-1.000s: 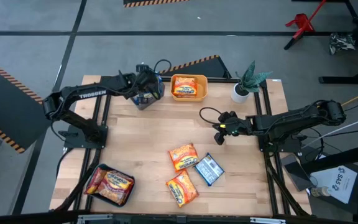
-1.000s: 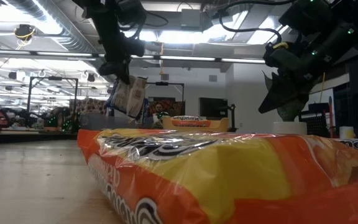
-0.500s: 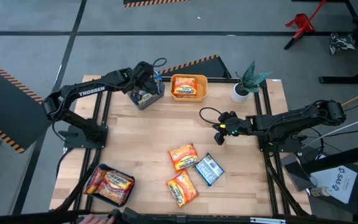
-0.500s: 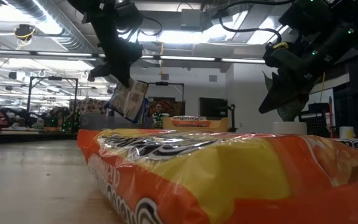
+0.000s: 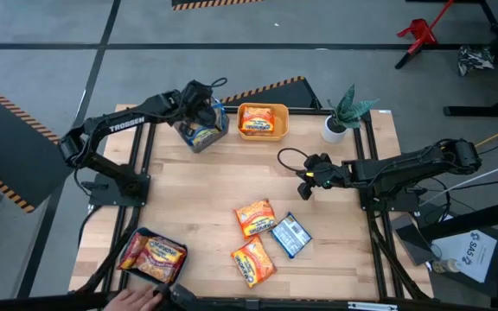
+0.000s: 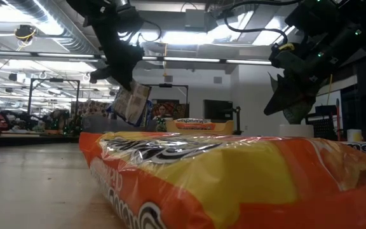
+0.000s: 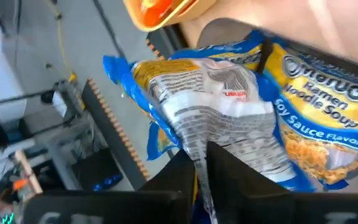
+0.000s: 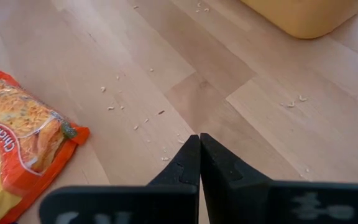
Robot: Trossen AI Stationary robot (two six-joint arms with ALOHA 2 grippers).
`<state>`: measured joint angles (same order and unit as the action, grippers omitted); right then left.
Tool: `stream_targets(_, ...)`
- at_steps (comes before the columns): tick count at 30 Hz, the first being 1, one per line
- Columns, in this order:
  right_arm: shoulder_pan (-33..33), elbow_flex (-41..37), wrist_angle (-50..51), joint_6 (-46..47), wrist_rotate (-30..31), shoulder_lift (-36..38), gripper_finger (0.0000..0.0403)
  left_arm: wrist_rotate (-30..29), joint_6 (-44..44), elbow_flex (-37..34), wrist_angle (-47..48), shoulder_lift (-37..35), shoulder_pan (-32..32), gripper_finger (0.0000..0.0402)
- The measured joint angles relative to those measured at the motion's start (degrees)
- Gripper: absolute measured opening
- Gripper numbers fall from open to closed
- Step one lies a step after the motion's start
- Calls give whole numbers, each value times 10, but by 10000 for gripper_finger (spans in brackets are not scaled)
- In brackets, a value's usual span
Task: Sort Maruchan noodles
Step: Put the pack of blue ramen noodle soup into the transparent black bin, then adjust the packs of blue ramen in the black transparent bin
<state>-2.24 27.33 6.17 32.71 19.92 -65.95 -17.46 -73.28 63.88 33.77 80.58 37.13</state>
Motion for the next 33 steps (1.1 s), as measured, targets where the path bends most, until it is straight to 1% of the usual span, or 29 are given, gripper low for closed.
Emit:
stream_targets(6,0,0,0,0,0,0,1,61,-11,0,21,0,0,70)
stream_targets(8,0,0,0,0,0,0,1,63,-38,0,16,2,3,73)
stream_targets(10,0,0,0,0,0,0,1,48,-40,0,18,7,5,74)
stream_targets(12,0,0,0,0,-1,0,1,11,-14,0,18,8,7,75)
stream_targets(17,0,0,-1,0,-7,0,1,-154,25,0,20,4,-10,75)
stream_targets(19,0,0,-12,-6,-22,0,1,-185,64,0,35,-7,-16,75)
stream_targets(20,0,0,-27,-21,-37,0,1,-184,88,0,52,-15,-19,74)
stream_targets(21,0,0,-50,-40,-49,0,1,-172,119,0,68,-23,-22,73)
stream_targets(23,0,0,-112,-71,-50,-9,1,-120,197,0,89,-46,-23,73)
stream_targets(26,0,6,-200,-129,-29,-34,1,-33,318,0,105,-98,-21,72)
stream_targets(27,0,19,-212,-151,-17,-49,1,-4,360,0,108,-116,-17,72)
stream_targets(30,0,84,-210,-214,3,-104,1,54,489,0,101,-168,3,72)
stream_targets(33,0,183,-181,-293,0,-177,14,81,592,1,104,-195,32,72)
